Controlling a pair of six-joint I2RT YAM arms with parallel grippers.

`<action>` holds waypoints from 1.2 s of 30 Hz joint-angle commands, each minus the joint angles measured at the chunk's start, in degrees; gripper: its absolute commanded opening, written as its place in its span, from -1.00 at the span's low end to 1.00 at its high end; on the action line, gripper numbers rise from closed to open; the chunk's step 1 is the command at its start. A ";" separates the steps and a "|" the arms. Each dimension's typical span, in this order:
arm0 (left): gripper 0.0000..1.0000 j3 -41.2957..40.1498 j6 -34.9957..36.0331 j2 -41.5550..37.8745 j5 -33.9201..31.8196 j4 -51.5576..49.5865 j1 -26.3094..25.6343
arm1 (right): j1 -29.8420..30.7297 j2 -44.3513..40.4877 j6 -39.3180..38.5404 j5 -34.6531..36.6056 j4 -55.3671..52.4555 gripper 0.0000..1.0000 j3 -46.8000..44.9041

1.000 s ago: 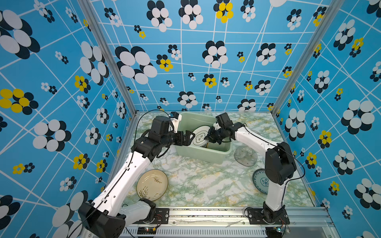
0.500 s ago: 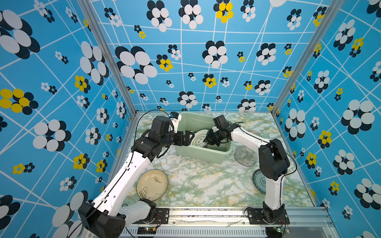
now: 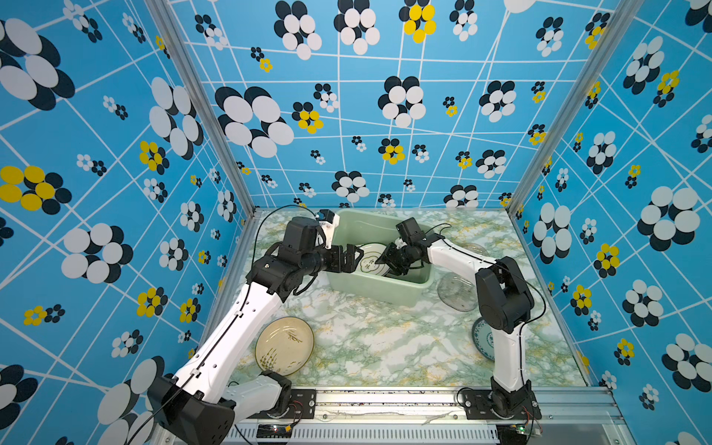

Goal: Place the plates into the plastic bin on the countertop
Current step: Place the plate in the plastic bin.

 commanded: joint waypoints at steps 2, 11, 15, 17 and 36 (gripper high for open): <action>0.98 -1.07 -0.68 -0.11 -0.18 0.21 -0.14 | -0.09 1.06 -0.81 -1.00 1.00 0.05 3.48; 0.98 -0.18 -0.51 -0.63 -1.26 -0.82 -0.16 | 0.69 2.81 -4.87 -2.39 -3.71 0.31 8.17; 0.99 0.40 -0.30 -0.99 -1.69 -1.63 -0.06 | 0.87 3.85 -6.74 -1.11 -9.20 0.44 11.03; 0.98 0.42 -0.23 -1.36 -1.95 -1.83 -0.09 | 0.96 4.64 -7.58 -0.65 -11.98 0.46 12.60; 0.98 0.06 0.15 -5.48 -3.64 -5.01 0.91 | 2.09 1.45 -14.29 11.01 -22.83 0.80 17.09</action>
